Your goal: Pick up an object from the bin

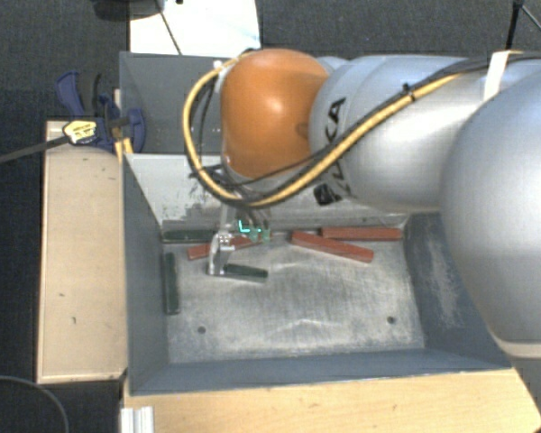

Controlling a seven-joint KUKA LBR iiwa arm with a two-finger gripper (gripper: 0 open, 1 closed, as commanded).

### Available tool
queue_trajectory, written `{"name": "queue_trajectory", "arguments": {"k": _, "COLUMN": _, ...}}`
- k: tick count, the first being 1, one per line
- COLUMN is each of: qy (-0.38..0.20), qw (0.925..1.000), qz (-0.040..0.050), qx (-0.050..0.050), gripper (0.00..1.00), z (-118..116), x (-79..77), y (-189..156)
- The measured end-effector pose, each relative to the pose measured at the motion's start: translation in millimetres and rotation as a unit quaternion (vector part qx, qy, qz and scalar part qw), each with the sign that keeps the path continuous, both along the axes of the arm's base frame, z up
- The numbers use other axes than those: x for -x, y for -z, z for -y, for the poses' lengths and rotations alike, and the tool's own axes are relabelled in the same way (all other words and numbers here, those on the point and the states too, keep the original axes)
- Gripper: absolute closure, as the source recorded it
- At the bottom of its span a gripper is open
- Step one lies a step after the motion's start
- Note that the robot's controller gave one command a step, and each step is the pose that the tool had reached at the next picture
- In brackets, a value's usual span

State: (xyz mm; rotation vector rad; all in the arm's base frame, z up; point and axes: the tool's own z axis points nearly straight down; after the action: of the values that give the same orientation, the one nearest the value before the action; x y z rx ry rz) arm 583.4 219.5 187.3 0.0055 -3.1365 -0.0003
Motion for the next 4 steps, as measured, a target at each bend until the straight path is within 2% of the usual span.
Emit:
{"name": "queue_trajectory", "arguments": {"k": 1, "qy": 0.003, "qw": 1.0000, "qz": 0.0040, "qx": -0.001, "gripper": 0.00, "z": 1, "x": -2.2, "y": -5}}
{"name": "queue_trajectory", "arguments": {"k": 2, "qy": 0.003, "qw": 1.0000, "qz": 0.0080, "qx": -0.003, "gripper": 0.00, "z": 19, "x": -1.9, "y": 33}}
{"name": "queue_trajectory", "arguments": {"k": 3, "qy": 0.000, "qw": 1.0000, "qz": 0.0034, "qx": 0.001, "gripper": 0.00, "z": 91, "x": -4.3, "y": 54}}
{"name": "queue_trajectory", "arguments": {"k": 4, "qy": 0.042, "qw": 0.9991, "qz": 0.0040, "qx": 0.000, "gripper": 0.00, "z": 70, "x": -2.0, "y": 42}}
